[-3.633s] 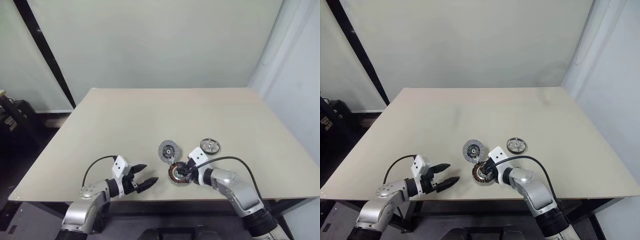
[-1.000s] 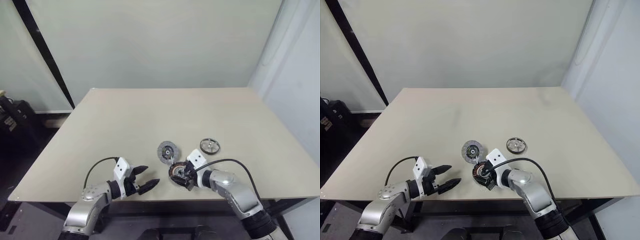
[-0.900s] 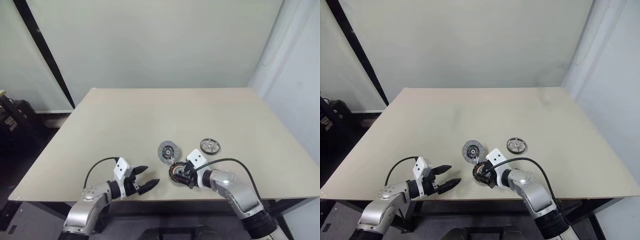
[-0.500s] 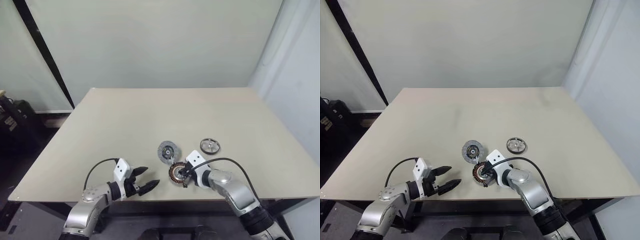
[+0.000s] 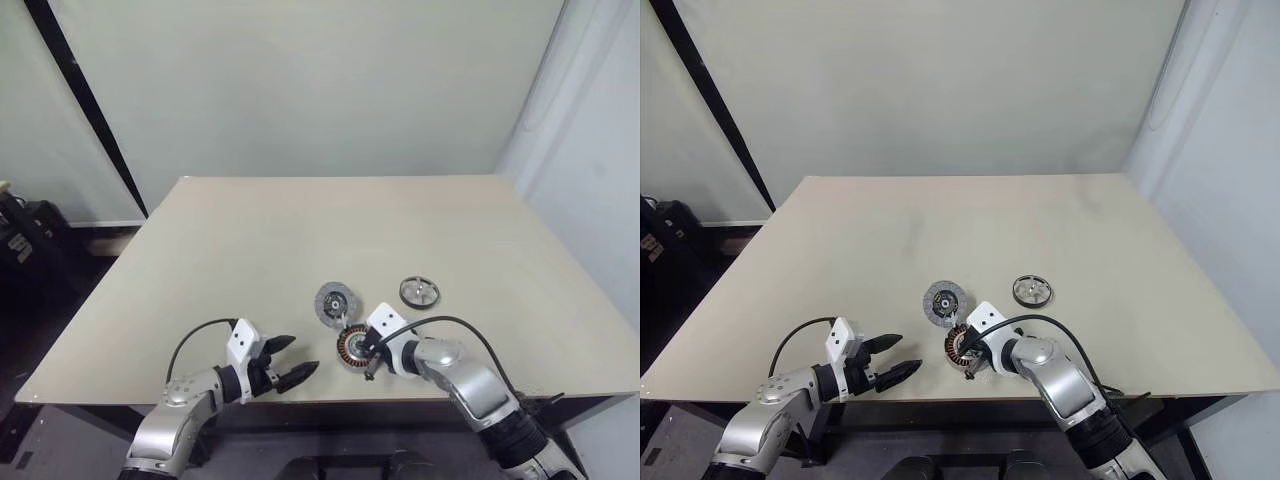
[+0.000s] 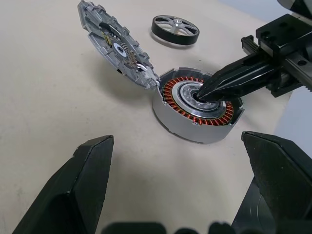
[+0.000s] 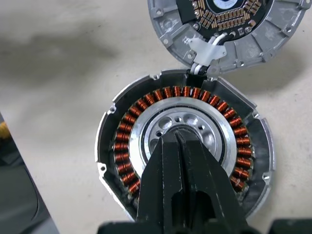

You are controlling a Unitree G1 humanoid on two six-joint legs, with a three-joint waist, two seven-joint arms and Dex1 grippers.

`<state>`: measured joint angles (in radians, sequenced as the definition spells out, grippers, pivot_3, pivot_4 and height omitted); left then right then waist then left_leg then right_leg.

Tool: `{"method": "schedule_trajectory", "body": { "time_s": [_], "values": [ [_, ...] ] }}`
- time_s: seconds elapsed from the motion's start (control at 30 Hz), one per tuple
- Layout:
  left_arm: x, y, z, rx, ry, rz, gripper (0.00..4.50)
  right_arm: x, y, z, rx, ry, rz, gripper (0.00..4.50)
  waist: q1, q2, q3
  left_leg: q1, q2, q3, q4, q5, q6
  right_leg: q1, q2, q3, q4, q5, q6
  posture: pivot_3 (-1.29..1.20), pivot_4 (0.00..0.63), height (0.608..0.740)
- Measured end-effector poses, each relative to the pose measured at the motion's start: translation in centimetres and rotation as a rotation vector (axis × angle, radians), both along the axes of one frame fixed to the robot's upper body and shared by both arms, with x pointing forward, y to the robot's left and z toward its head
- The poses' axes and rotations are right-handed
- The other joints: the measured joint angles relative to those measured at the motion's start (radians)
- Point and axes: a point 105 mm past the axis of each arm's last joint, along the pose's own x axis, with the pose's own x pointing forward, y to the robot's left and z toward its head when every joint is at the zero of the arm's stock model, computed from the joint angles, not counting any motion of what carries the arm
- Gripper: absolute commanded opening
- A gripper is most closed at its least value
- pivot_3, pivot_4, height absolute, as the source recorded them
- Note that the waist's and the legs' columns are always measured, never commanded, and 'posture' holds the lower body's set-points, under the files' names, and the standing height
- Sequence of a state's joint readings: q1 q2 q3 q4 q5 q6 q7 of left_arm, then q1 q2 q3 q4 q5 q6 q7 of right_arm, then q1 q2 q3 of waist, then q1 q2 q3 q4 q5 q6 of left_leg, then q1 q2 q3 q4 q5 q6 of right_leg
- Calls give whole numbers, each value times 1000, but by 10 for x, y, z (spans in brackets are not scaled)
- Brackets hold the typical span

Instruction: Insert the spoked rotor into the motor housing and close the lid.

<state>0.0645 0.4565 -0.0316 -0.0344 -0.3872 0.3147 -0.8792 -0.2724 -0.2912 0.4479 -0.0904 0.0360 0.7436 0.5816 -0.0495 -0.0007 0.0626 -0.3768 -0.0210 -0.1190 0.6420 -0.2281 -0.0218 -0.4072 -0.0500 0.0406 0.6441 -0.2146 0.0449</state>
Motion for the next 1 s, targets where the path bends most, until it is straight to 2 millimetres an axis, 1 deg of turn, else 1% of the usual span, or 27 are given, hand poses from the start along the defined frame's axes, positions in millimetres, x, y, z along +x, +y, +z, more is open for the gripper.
{"method": "schedule_trajectory", "body": {
  "time_s": [0.23,0.33,0.43,0.47,0.57,0.63,0.67,0.7,0.73,0.77,0.8,0.87,0.9,1.0],
  "values": [
    [1,0,1,0,-3,-1,4500,1,2,2,11,-2,-6,32,0,0,0,0,0,0,0,0,0,0,0,0,0,0,0,0,0,740],
    [1,-1,1,-1,-4,-1,4500,8,2,11,57,-30,-45,32,0,0,0,0,0,0,0,0,0,0,0,0,0,0,0,0,0,740],
    [1,-1,1,-1,-4,0,4500,18,-4,28,115,-83,-92,592,1,0,0,0,0,0,0,0,0,0,0,0,0,0,0,0,0,740],
    [1,-1,1,-1,-4,0,4500,21,-6,34,135,-99,-103,890,0,0,0,0,0,0,0,0,0,0,0,0,0,0,0,0,0,740],
    [2,-1,1,-1,-5,2,4500,27,-16,49,193,-124,-154,1956,0,0,0,0,0,0,0,0,0,0,0,0,0,0,0,0,0,740],
    [2,-1,2,-2,-7,2,4500,30,-25,52,213,-119,-197,2691,0,0,0,0,0,0,0,0,0,0,0,0,0,0,0,0,0,740],
    [3,-1,2,-3,-9,1,4500,32,-32,54,227,-117,-234,3021,1,0,0,-1,0,-1,0,0,0,0,0,0,0,0,0,0,0,740],
    [4,-1,3,-3,-13,0,4500,35,-41,55,234,-118,-280,3502,0,0,0,-1,0,0,0,0,0,0,0,0,0,0,0,0,0,740],
    [4,-1,4,-3,-16,0,4500,37,-46,55,233,-118,-305,3713,0,0,0,-1,0,0,0,0,0,0,0,0,0,0,0,0,0,740],
    [5,-2,5,-4,-21,-2,4500,39,-55,56,237,-118,-349,4137,0,0,0,-1,0,0,0,0,0,0,0,0,0,0,0,0,0,740],
    [7,-3,7,-5,-28,-4,4500,43,-66,57,246,-122,-408,4467,0,0,0,-1,0,0,0,0,0,0,0,0,0,0,0,0,0,740],
    [8,-3,9,-6,-35,-6,4500,47,-80,60,268,-128,-493,4492,0,0,0,0,0,0,0,0,0,0,0,0,0,0,0,0,0,740],
    [9,-3,9,-7,-37,-9,4500,51,-90,62,294,-129,-571,4492,0,0,0,0,0,0,0,0,0,0,0,0,0,0,0,0,0,740],
    [11,-5,12,-10,-47,-18,4500,57,-115,54,362,-72,-767,4492,0,0,0,0,0,0,-1,0,0,0,0,0,0,0,0,0,0,740]
  ]
}}
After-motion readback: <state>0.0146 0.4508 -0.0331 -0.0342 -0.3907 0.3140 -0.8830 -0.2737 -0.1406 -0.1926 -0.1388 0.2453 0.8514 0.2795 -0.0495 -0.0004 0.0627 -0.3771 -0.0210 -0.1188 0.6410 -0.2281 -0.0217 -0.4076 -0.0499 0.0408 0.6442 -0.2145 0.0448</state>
